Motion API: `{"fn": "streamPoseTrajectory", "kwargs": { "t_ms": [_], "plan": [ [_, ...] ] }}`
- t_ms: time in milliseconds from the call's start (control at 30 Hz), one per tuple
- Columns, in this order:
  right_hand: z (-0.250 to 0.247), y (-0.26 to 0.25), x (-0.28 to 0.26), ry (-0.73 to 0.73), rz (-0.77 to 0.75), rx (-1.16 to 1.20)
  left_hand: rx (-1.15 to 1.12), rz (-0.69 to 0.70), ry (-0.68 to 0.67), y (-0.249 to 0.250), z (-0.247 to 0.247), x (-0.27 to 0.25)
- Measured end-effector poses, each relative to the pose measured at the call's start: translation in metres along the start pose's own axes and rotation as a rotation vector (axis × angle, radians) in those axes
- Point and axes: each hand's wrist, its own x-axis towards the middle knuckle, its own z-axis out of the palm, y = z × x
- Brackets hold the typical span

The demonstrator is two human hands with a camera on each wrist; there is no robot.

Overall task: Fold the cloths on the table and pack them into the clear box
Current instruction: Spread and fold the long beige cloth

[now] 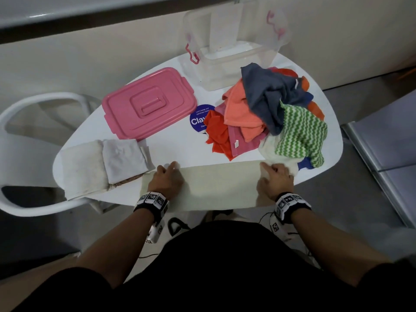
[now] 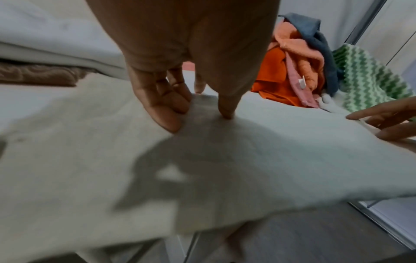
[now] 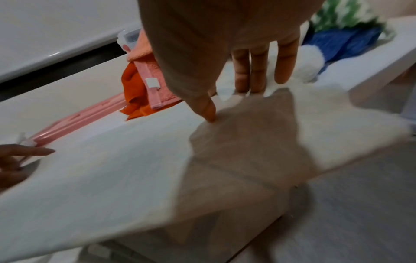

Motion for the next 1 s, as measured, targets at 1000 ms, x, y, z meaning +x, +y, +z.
{"fn": "streamPoseTrajectory", "kwargs": {
  "t_ms": [1000],
  "plan": [
    [-0.11,-0.014,0.03,0.232,-0.084,0.597,-0.348,0.319,0.328,-0.033,-0.135,-0.015]
  ]
}}
